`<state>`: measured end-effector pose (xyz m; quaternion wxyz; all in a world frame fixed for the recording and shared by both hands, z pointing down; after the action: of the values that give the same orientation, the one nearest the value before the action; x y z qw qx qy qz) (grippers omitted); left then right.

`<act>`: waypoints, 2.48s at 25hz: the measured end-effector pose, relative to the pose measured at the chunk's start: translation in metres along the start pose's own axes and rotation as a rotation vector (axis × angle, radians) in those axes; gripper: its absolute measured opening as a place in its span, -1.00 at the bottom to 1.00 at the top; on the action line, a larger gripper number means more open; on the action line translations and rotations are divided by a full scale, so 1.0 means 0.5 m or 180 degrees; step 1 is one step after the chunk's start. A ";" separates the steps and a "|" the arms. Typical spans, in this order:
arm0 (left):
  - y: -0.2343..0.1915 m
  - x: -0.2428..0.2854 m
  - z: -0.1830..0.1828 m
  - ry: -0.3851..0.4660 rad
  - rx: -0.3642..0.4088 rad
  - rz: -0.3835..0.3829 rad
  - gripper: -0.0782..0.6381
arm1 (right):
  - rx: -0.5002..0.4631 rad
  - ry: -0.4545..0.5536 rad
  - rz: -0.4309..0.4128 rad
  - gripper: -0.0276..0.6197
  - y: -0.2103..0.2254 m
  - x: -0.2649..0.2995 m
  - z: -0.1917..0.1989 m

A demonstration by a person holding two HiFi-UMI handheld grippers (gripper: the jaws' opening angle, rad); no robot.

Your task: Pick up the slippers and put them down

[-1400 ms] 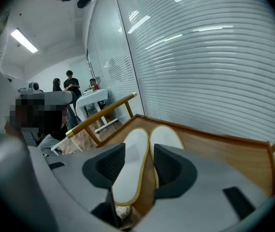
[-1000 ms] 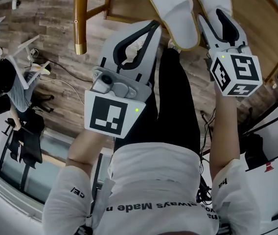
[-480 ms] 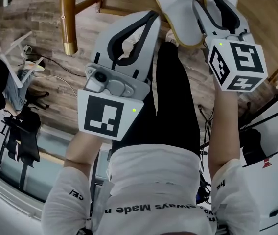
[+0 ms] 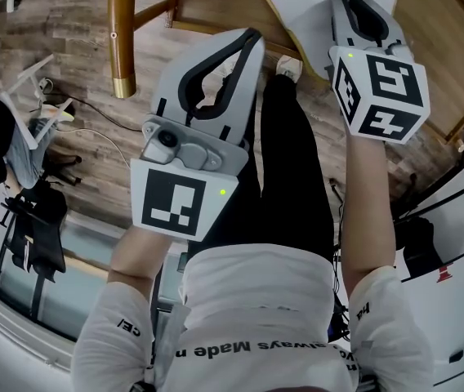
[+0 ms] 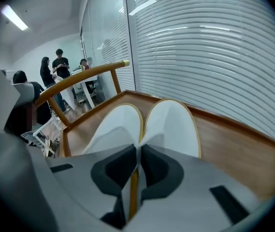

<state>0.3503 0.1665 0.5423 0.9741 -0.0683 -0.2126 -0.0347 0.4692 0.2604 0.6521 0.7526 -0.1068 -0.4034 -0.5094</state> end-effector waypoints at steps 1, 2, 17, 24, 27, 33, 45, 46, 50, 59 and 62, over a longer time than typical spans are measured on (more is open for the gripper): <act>0.001 -0.001 -0.001 -0.0004 0.0002 0.0002 -0.75 | 0.0001 0.0017 0.0013 -0.81 0.001 -0.002 -0.001; 0.001 -0.002 -0.002 -0.0005 0.0003 0.0001 -0.75 | 0.0002 0.0035 0.0020 -0.82 0.002 -0.004 -0.002; -0.014 -0.049 -0.093 0.0064 -0.0184 -0.0122 -0.75 | -0.0014 0.0329 0.0000 -0.84 -0.015 -0.116 -0.084; -0.010 -0.090 -0.197 0.0183 -0.0166 -0.0203 -0.75 | -0.0087 0.0506 -0.0024 -0.84 -0.034 -0.225 -0.173; -0.005 -0.116 -0.248 0.0235 -0.0200 -0.0217 -0.75 | -0.0121 0.0594 -0.0030 -0.84 -0.047 -0.278 -0.216; 0.010 -0.167 -0.325 0.0319 -0.0216 -0.0274 -0.75 | -0.0177 0.0780 -0.0056 -0.84 -0.077 -0.370 -0.288; 0.067 -0.267 -0.536 0.0647 -0.0159 -0.0196 -0.75 | -0.0435 0.1148 -0.0063 -0.84 -0.135 -0.598 -0.443; 0.070 -0.278 -0.552 0.0678 -0.0146 -0.0194 -0.75 | -0.0437 0.1185 -0.0056 -0.84 -0.141 -0.619 -0.451; 0.090 -0.306 -0.602 0.0781 -0.0095 -0.0177 -0.75 | -0.0484 0.1320 -0.0096 -0.84 -0.156 -0.679 -0.473; 0.124 -0.381 -0.709 0.1047 0.0068 -0.0157 -0.75 | -0.0724 0.1472 -0.0186 -0.84 -0.204 -0.800 -0.537; 0.133 -0.405 -0.728 0.1089 0.0044 -0.0175 -0.75 | -0.0769 0.1549 -0.0221 -0.84 -0.225 -0.835 -0.549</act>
<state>0.3219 0.1860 0.1217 0.9952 -0.0488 -0.0457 -0.0710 0.4450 0.3358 0.1461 0.7913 -0.0563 -0.1504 -0.5899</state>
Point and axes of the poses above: the fingertips, and each gripper's own axes: x forward along the fingers, y to its right, z out of its underside, the point moved 3 cm from there along -x, backward along the fingers, and after that the axes turned 14 degrees about -z, right-handed, at the moved point
